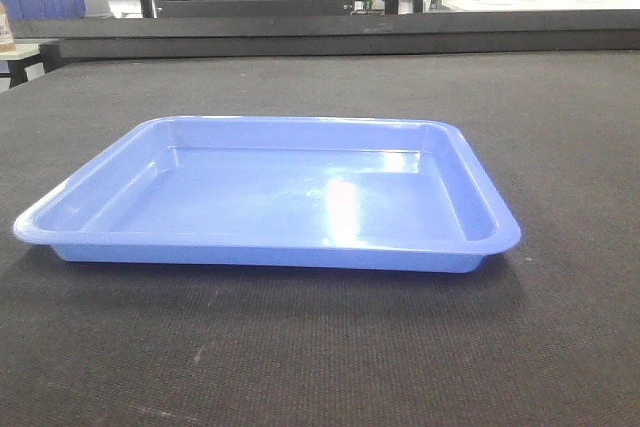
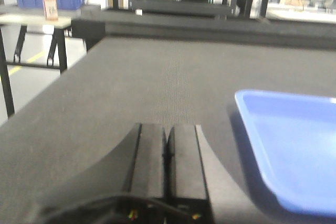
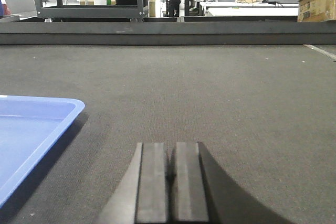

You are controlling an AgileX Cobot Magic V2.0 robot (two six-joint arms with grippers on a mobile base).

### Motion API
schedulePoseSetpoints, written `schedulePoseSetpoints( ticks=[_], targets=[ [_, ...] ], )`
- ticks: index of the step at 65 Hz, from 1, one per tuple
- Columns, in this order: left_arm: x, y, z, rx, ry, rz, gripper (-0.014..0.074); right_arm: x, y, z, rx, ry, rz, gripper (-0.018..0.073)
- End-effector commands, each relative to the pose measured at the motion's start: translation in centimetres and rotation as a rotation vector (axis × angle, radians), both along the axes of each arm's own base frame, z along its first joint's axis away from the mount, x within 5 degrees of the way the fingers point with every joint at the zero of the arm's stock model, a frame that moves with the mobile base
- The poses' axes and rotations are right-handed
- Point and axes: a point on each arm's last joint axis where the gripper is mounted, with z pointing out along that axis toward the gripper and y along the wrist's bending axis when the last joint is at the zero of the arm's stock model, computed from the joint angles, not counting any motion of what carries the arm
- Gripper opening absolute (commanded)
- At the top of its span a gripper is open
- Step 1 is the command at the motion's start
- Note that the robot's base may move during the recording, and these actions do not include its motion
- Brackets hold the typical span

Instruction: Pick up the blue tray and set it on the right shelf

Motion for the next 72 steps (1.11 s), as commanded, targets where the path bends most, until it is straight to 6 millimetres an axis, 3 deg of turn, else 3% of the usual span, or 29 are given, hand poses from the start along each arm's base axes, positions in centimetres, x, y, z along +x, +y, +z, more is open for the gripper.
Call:
schedulePoseSetpoints(
  ticks=[1,13,20,25,30,37,41,49,57,64,72],
  targets=[
    [-0.1,0.2,0.3,-0.029,-0.113,0.017,-0.0048,-0.4,0.0,1.9,-0.009,-0.158,-0.005,0.0056],
    [-0.3,0.4,1.5,-0.038,-0.229,0.037,-0.0048,-0.6,-0.1,2.5,-0.01,-0.226,-0.008,0.0056],
    [-0.8,0.4,3.8,-0.043,-0.293,0.035,-0.0048,-0.7,-0.1,3.0,-0.007,-0.266,-0.009,0.0056],
    [-1.6,0.3,6.6,-0.031,-0.298,0.015,-0.0048,-1.3,-0.1,5.0,0.001,-0.321,-0.007,0.0056],
    [-2.6,0.0,9.8,0.013,-0.235,-0.009,-0.0048,-2.3,0.0,8.5,0.001,-0.345,-0.003,0.0056],
    [-3.8,-0.3,14.1,0.032,-0.101,-0.049,-0.0037,-3.1,0.1,12.4,0.001,-0.222,0.007,0.0074],
    [-3.8,-0.4,16.1,0.037,-0.014,-0.069,0.0,-3.2,0.2,14.5,0.001,-0.164,0.011,0.0153],
    [-2.1,-0.8,18.3,0.017,0.118,-0.106,0.0157,-1.5,0.1,17.3,0.002,-0.096,0.012,0.0403],
    [0.7,-1.3,18.9,-0.037,0.204,-0.14,0.0375,1.4,0.1,18.1,0.004,-0.01,0.019,0.0596],
    [3.0,-2.1,19.2,-0.053,0.279,-0.213,0.0465,3.4,0.7,18.4,0.006,0.039,0.084,0.0631],
    [5.6,-4.0,19.9,0.001,0.346,-0.382,0.0467,5.8,2.4,19.6,0.046,0.109,0.221,0.0631]
  ],
)
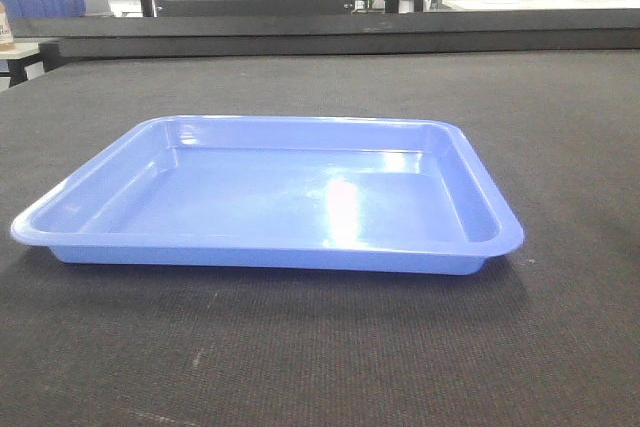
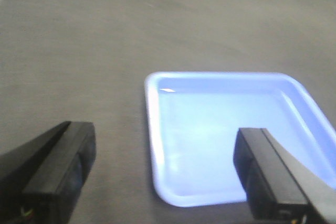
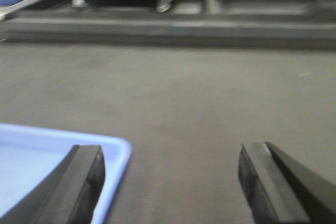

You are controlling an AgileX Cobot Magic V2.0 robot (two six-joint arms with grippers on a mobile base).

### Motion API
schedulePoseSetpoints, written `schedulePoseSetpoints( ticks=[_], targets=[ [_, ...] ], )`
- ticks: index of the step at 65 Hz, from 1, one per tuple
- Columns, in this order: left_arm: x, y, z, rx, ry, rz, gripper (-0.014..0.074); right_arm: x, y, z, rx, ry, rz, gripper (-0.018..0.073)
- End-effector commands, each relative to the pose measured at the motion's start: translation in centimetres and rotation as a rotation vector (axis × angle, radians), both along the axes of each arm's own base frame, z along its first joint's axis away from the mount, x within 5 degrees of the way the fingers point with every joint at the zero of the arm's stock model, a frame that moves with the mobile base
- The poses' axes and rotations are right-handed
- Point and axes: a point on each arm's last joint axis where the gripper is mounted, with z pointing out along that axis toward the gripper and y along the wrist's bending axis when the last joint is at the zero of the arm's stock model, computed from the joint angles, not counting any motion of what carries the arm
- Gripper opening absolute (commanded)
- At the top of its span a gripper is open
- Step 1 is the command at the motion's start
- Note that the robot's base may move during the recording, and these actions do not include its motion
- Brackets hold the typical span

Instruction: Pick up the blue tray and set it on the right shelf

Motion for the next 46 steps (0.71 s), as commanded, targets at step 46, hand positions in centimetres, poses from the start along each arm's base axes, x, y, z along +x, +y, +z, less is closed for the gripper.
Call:
schedulePoseSetpoints(
  ticks=[46],
  targets=[
    [20.9,-8.2,-3.2,0.213,0.665,-0.022,0.0465,20.4,10.8,-1.9,-0.059,0.809,0.061,0.0631]
  ],
)
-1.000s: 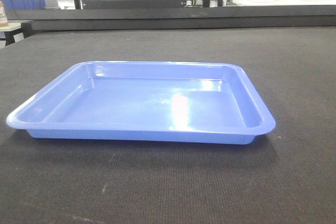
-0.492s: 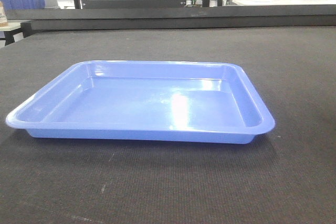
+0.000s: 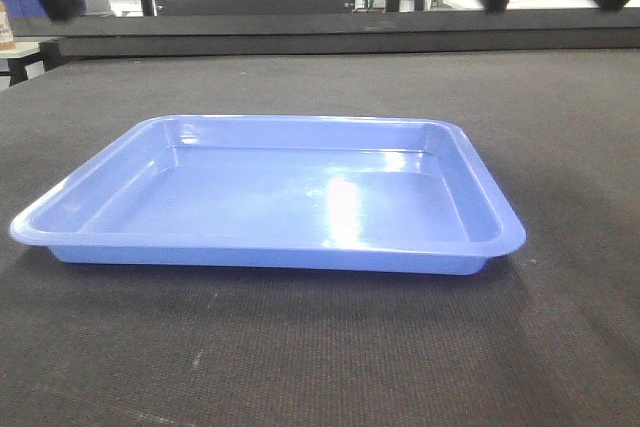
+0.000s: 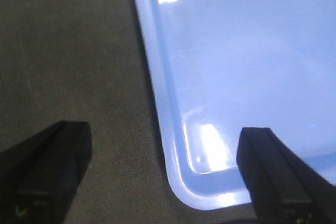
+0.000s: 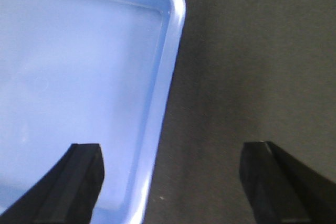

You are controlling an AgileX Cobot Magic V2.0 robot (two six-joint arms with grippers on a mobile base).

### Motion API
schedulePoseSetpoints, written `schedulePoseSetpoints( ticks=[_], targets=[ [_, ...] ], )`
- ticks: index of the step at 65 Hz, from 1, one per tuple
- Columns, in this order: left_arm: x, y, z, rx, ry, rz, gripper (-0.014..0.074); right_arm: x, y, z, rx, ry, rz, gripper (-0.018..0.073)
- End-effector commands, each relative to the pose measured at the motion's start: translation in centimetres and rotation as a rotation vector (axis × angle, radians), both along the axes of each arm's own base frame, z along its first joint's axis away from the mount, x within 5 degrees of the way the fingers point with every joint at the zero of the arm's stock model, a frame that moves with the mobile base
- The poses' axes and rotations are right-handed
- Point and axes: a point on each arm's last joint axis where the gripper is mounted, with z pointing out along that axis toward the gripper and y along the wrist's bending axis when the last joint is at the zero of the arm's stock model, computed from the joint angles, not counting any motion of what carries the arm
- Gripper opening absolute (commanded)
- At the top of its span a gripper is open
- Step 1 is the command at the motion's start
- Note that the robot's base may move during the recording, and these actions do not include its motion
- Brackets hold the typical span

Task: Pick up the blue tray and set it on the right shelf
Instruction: 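Lower both grippers onto opposite short rims of the blue tray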

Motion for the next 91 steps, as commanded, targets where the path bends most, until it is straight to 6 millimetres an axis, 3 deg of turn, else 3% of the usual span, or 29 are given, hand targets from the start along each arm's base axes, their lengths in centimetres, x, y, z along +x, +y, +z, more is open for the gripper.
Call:
schedulePoseSetpoints(
  ticks=[1,9,35,53,72,81,91],
  targets=[
    [0.7,-1.4,1.0,-0.036,-0.007,0.039,0.0465,0.9,0.4,1.2,0.039,-0.067,-0.014,0.0631],
    [2.1,-2.8,-1.3,-0.022,0.049,0.03,0.0465,2.0,0.9,-0.9,0.042,0.008,-0.054,0.0631],
    [4.7,-3.8,-6.8,0.014,0.185,0.076,0.0465,4.4,2.1,-6.2,0.014,0.158,-0.086,0.0631],
    [5.5,-3.7,-8.2,0.019,0.206,0.094,0.045,5.4,2.6,-8.5,0.003,0.185,-0.084,0.0631],
    [5.6,-3.7,-8.3,0.017,0.202,0.097,0.0433,5.6,3.6,-10.1,-0.011,0.213,-0.063,0.0623],
    [5.8,-3.7,-9.0,0.024,0.219,0.097,0.0433,5.8,3.7,-10.5,-0.016,0.223,-0.064,0.0509],
    [5.9,-3.9,-10.0,0.029,0.259,0.1,0.0384,5.7,3.6,-10.7,-0.022,0.233,-0.064,0.022]
  ],
)
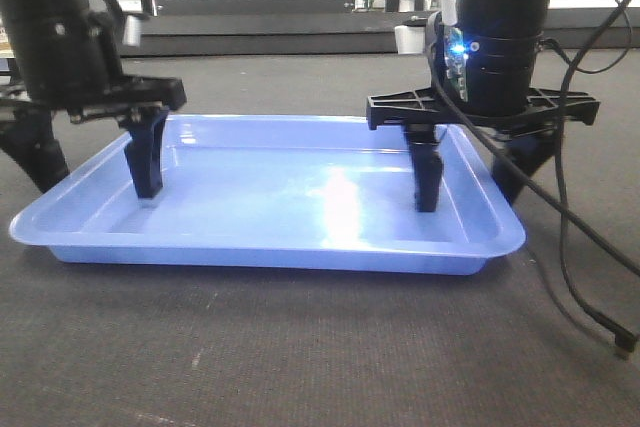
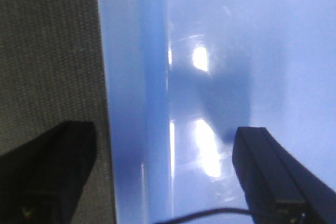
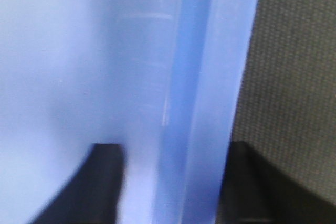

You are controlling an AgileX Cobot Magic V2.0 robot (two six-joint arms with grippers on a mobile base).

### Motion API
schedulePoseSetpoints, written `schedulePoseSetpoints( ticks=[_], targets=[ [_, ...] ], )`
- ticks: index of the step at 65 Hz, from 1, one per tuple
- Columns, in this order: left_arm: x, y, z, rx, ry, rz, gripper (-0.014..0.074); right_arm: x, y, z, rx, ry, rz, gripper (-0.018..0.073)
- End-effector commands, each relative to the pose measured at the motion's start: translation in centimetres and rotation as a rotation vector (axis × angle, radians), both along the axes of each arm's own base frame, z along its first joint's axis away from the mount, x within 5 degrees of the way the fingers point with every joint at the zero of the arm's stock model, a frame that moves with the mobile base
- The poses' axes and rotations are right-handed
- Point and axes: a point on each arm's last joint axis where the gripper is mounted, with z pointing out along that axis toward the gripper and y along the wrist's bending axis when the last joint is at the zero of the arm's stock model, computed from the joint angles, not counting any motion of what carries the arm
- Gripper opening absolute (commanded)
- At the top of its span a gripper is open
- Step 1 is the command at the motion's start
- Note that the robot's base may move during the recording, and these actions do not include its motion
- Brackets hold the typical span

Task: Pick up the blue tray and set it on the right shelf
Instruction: 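Lower both grippers onto opposite short rims of the blue tray, then close both grippers on the tray rims and lift it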

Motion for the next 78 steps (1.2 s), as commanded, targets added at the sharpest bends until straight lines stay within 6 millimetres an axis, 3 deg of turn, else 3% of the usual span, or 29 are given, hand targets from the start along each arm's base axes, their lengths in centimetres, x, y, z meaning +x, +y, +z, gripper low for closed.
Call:
schedulePoseSetpoints(
  ticks=[1,6,14,19,25,38,52,61,78],
  targets=[
    [0.0,-0.1,2.4,-0.037,-0.058,0.016,0.0366,0.2,-0.2,2.3,0.012,-0.074,0.007,0.0188],
    [0.0,-0.1,2.5,-0.038,-0.062,0.016,0.0241,0.2,-0.2,2.3,0.011,-0.072,0.007,0.0039],
    [0.4,-0.2,3.3,-0.043,-0.089,0.014,-0.0065,0.1,-0.3,2.7,0.013,-0.079,0.007,0.0055],
    [0.4,-0.1,4.3,-0.043,-0.103,0.011,-0.0025,-0.1,-0.4,3.6,0.015,-0.102,0.01,0.0056],
    [0.1,0.1,6.1,-0.043,-0.13,0.006,-0.0048,-0.6,-0.7,5.5,0.023,-0.153,0.014,0.0056],
    [-1.8,0.8,11.1,-0.064,-0.217,0.004,-0.0047,-2.9,-2.2,11.2,0.037,-0.3,0.022,0.0056],
    [-6.1,1.0,16.0,-0.064,-0.284,-0.029,-0.0041,-7.4,-4.1,17.0,0.062,-0.4,0.019,0.0056],
    [-9.3,0.6,18.1,0.031,-0.322,-0.043,-0.0041,-10.5,-4.9,19.8,0.035,-0.469,0.052,0.0056],
    [-14.1,-1.2,20.9,-0.029,-0.392,-0.11,-0.0041,-14.9,-5.7,22.3,0.049,-0.496,0.094,0.0056]
  ],
)
